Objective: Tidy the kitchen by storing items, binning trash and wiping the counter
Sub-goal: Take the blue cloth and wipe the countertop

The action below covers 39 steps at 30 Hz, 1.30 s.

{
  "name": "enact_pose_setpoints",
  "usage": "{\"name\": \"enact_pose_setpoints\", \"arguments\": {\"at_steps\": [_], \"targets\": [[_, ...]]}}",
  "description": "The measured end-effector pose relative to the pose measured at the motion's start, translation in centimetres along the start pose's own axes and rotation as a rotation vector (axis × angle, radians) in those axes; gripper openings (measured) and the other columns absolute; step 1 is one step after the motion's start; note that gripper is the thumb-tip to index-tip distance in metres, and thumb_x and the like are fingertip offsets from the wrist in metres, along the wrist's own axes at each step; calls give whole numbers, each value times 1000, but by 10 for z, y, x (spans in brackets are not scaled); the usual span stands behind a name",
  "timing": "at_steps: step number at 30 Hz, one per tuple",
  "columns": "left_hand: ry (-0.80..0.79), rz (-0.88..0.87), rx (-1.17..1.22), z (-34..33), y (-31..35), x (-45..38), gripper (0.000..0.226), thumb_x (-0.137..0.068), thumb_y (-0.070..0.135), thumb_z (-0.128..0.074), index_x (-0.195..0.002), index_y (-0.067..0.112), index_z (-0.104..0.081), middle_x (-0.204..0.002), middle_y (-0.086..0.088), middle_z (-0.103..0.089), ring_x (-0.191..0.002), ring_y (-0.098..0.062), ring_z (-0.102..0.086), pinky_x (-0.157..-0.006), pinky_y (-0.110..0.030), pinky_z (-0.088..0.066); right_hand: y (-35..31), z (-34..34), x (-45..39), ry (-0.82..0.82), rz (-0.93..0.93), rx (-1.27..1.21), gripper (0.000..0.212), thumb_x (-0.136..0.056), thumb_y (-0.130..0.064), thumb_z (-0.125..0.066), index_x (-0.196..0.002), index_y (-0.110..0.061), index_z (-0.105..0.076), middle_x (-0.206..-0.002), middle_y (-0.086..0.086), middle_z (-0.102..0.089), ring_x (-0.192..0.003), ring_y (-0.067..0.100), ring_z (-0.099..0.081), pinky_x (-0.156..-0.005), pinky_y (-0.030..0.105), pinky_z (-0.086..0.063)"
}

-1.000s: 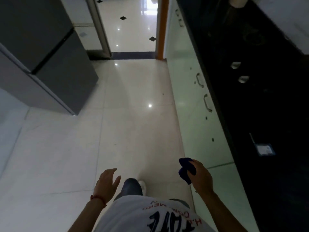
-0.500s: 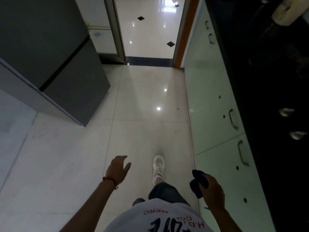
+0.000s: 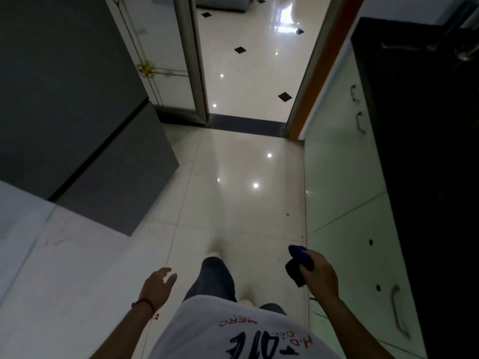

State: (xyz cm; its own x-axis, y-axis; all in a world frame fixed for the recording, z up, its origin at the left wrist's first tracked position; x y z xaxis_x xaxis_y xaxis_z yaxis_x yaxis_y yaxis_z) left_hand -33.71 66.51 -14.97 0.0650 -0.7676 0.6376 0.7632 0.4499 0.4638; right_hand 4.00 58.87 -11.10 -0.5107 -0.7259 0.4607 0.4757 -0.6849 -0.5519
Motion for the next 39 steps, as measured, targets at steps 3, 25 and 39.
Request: {"name": "enact_pose_setpoints", "arguments": {"at_steps": [3, 25, 39], "targets": [[-24, 33, -13, 18, 13, -48, 37, -89, 19, -54, -121, 0, -53, -126, -24, -55, -116, -35, -52, -100, -38, -39, -29, -4, -48, 22, -15, -28, 29, -83, -12, -58, -111, -19, -62, -105, -3, -61, -84, 16, -58, -69, 24, -41], [-237, -506, -426, 47, 469, -323, 41, -91, 28, -50, -127, 8, -48, -130, -15, -52, -118, -26, -50, -101, -34, -39, -98, 49, -265, 247, -479, -333, 13, -82, -38, -50, -79, -32, -61, -83, -6, -68, -67, 9, -63, -60, 27, -47], [-433, -1001, -676, -67, 693, -306, 43, -92, 33, -45, -131, 17, -42, -138, -7, -46, -125, -20, -45, -105, -31, -37, -147, 200, -347, 496, -395, -577, 15, -71, -43, -44, -82, -41, -54, -92, -19, -59, -87, 0, -51, -85, 23, -40]]}}
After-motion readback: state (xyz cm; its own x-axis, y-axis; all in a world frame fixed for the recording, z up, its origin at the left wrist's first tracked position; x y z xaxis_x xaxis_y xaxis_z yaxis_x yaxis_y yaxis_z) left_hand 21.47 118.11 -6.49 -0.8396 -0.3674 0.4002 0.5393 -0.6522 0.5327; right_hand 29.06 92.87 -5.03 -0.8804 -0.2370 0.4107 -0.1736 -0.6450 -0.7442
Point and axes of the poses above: each hand's wrist, its own x-axis away from the middle knuckle, its own z-axis out of the back of the hand, y = z × x, the point moved 2 cm from there along -x, towards the middle knuckle
